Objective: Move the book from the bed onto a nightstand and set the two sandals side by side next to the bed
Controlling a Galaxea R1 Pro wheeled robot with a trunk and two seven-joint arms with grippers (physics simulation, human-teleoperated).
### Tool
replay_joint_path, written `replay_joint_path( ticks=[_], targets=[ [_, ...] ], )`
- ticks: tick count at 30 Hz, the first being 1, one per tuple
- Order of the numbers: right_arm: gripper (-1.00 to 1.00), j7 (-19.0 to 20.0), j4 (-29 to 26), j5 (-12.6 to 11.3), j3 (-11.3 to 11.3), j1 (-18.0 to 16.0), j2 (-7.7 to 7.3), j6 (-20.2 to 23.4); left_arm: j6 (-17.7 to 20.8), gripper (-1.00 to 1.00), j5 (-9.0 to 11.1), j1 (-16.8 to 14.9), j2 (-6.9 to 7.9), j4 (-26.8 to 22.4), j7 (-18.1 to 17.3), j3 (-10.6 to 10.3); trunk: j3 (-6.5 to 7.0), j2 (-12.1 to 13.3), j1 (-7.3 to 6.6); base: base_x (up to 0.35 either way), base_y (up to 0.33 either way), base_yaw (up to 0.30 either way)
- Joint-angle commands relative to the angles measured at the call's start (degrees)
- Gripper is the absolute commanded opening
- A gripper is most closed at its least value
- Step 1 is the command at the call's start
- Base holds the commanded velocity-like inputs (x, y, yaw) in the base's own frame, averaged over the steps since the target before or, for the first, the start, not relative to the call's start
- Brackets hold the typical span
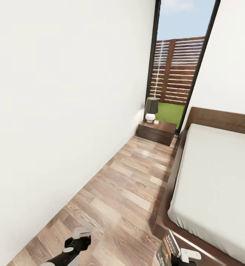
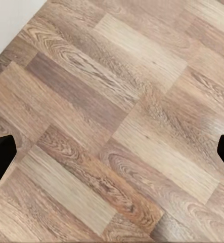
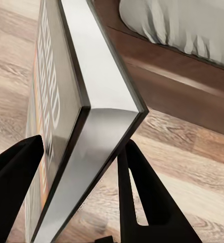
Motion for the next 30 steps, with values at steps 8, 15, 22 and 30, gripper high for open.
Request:
replay_joint_path(
  ticks=[8, 15, 22, 30],
  targets=[
    [-1.0, -0.21, 0.05, -0.51, 0.49, -0.06, -0.01, -0.19, -0.18, 1.0, 0.5, -0.03, 0.0, 0.03, 0.2, -0.48, 0.21, -0.06, 0.04, 0.254, 0.24, -0.271],
    [-1.0, -0.21, 0.05, -0.51, 0.52, -0.06, 0.02, -0.19, -0.18, 1.0, 0.45, -0.03, 0.0, 0.03, 0.2, -0.51, 0.45, -0.06, 0.04, 0.254, 0.24, -0.274],
    [-1.0, -0.21, 0.05, -0.51, 0.52, -0.06, 0.05, -0.19, -0.18, 1.0, 0.48, -0.03, 0.0, 0.03, 0.2, -0.51, 0.66, -0.06, 0.04, 0.254, 0.24, -0.275],
    [-1.0, -0.21, 0.05, -0.51, 0.53, -0.06, 0.07, -0.19, -0.18, 1.0, 0.47, -0.03, 0.0, 0.03, 0.2, -0.51, 0.89, -0.06, 0.04, 0.254, 0.24, -0.275]
  ],
)
